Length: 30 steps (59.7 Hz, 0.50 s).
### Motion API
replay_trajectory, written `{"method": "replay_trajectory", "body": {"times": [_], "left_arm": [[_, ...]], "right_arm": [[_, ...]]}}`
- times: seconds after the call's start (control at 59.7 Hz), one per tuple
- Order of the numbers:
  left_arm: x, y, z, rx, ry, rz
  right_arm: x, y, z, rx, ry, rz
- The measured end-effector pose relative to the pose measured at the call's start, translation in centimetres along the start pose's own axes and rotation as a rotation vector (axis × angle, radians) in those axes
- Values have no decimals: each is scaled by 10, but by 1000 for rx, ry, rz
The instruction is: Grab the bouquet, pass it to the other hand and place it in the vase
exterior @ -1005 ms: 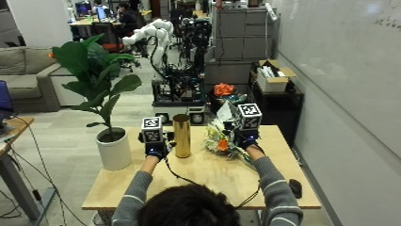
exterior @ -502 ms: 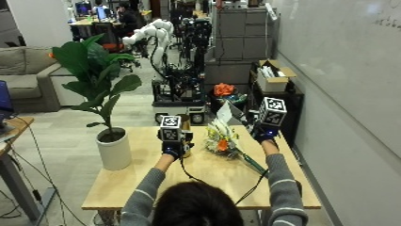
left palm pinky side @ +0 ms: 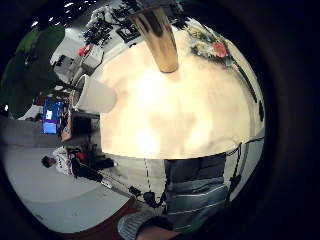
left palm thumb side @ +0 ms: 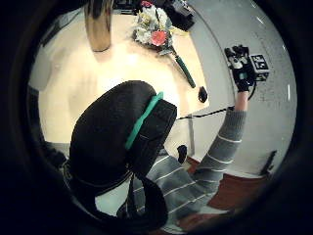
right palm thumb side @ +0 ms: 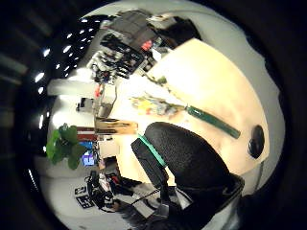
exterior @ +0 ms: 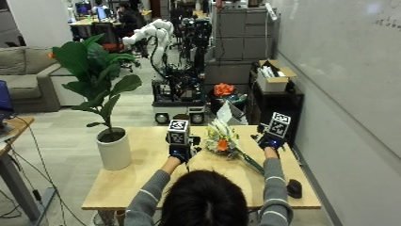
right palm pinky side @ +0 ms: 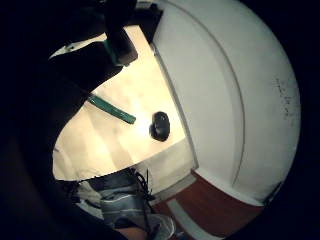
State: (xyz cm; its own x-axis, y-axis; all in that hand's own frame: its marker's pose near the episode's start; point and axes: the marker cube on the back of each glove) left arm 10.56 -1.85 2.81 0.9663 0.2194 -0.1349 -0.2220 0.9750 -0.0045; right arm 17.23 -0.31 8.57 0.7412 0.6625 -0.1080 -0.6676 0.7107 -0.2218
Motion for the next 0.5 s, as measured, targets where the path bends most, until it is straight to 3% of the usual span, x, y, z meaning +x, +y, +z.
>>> {"method": "replay_trajectory", "body": {"times": [0.335,0.385,0.502], "left_arm": [[-13,-18,33,-63,22,-36],[-10,-10,31,-80,24,-29],[-4,8,22,-105,34,-16]], "right_arm": [[30,-2,136,-238,31,-107],[37,-2,155,-289,53,-56],[44,-10,184,-212,91,16]]}}
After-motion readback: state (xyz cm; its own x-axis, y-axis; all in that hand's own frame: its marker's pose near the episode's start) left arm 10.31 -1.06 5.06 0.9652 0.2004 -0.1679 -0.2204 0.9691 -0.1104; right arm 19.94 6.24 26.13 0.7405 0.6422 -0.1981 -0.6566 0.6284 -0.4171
